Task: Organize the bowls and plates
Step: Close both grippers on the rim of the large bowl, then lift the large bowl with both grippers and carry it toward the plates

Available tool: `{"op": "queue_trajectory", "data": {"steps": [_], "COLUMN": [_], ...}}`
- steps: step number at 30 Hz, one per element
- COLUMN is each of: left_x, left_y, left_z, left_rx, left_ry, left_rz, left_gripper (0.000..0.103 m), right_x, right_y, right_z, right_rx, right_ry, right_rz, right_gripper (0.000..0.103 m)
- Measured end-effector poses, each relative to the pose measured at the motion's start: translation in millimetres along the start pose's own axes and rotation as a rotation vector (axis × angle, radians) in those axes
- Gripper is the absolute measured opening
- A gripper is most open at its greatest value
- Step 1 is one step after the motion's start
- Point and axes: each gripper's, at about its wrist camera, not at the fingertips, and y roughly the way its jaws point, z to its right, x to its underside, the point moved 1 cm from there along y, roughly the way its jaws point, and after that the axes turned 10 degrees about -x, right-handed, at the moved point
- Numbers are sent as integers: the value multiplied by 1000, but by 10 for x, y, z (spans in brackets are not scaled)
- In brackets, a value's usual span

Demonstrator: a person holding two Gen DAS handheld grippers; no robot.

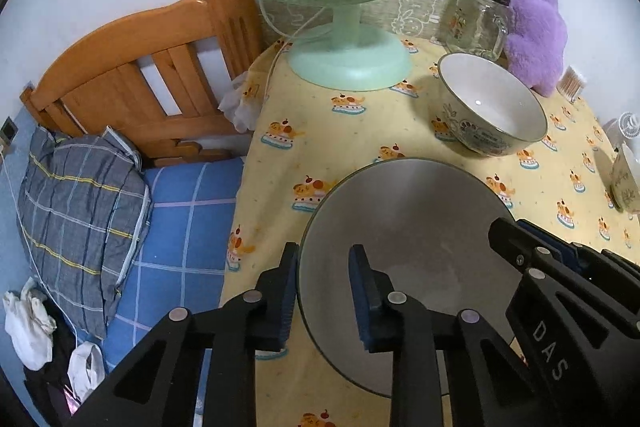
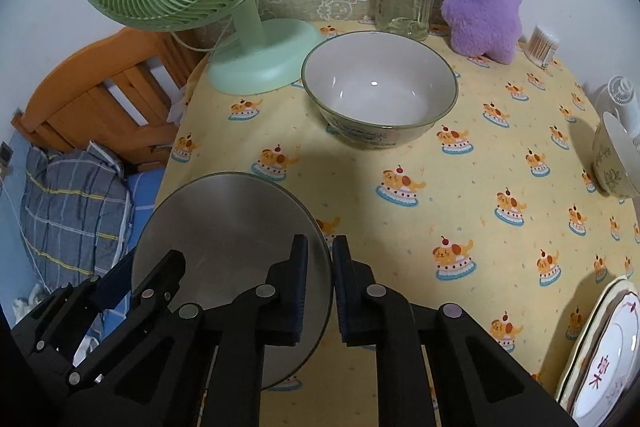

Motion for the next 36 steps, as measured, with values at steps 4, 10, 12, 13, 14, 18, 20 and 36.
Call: {"op": "queue_trajectory", "data": {"steps": [4,10,12,13,14,18,20,36], "left_x": [27,124,172,199,231,339,399,875], "left_y": [-41,-126,-175,-200,-227,-360,-441,-923], "left_z": [39,144,198,228,262,381,439,1021], "left_rx": [-13,28,38,44,52,66,74,72], "left_ry": [25,53,71,79,88,126,148,187], "left_rz": [2,-16,-15,-17,-20,-13,-7,-37], "left_gripper": [23,24,23,23,23,23,23,24], "right_x": [30,143,204,237,279,423,509,996], "right_y": [-27,-164,-219,-248,-288,-437,-541,-1085], "right_z": [4,94,140,162,193,290,351,889], "right_rx": [-1,38,48,54,62,86,94,94], "right_ry": [-8,14,29,36,45,70,85,102], "right_rz": [-9,-11,-12,-11,-11,-7,-1,-30], "right_gripper": [16,16,16,16,16,16,16,16]}}
